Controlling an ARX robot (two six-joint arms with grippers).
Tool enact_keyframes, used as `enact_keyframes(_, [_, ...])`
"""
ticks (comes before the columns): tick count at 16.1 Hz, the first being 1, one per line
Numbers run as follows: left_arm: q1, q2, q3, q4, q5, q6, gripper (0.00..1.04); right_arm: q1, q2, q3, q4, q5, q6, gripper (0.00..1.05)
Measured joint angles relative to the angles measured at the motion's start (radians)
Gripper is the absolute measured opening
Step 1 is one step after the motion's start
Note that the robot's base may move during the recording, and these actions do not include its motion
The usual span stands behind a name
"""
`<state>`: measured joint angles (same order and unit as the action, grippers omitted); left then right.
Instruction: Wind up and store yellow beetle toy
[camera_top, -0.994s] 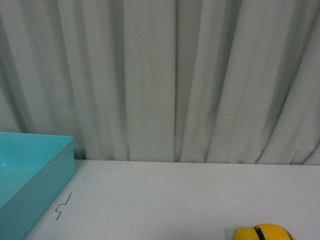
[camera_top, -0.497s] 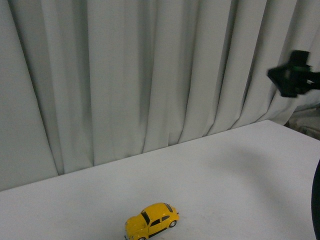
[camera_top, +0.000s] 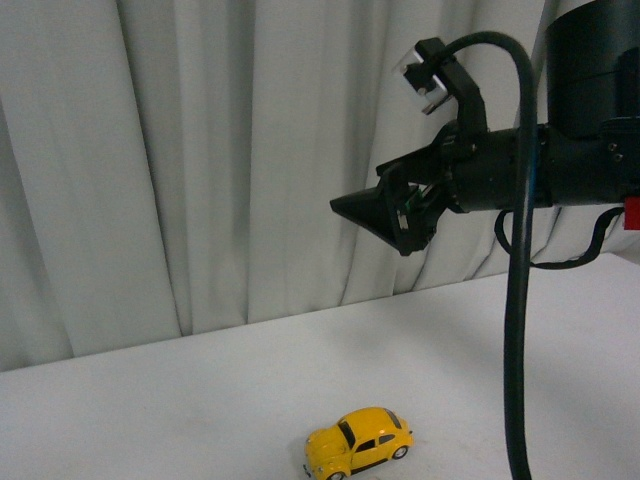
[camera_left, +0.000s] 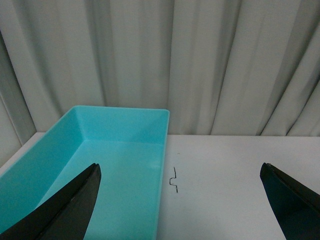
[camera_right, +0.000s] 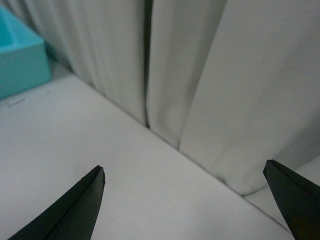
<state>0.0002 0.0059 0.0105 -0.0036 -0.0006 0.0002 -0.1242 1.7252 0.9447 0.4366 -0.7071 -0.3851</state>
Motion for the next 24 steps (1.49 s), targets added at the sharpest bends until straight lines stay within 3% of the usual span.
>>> enact_keyframes(3, [0.0,0.0,0.0,0.0,0.0,0.0,0.98,-0.003,0.064,0.099,-0.379,-0.164,-0.342,0.98])
enact_keyframes(5, [0.0,0.0,0.0,0.0,0.0,0.0,0.98,-0.002,0.095,0.152,-0.644,-0.197,-0.607,0.98])
enact_keyframes(8, [0.0,0.0,0.0,0.0,0.0,0.0,0.98,-0.002,0.184,0.217,-0.948,-0.166,-0.953,0.98])
enact_keyframes(11, [0.0,0.0,0.0,0.0,0.0,0.0,0.98,-0.005,0.29,0.274,-1.072,-0.09,-1.197,0.98])
enact_keyframes(14, [0.0,0.0,0.0,0.0,0.0,0.0,0.98,-0.008,0.37,0.343,-1.118,-0.05,-1.314,0.98])
enact_keyframes(19, [0.0,0.0,0.0,0.0,0.0,0.0,0.98,0.001,0.492,0.399,-1.15,0.031,-1.344,0.98])
enact_keyframes(24, [0.0,0.0,0.0,0.0,0.0,0.0,0.98,0.021,0.556,0.476,-1.131,0.038,-1.345,0.98])
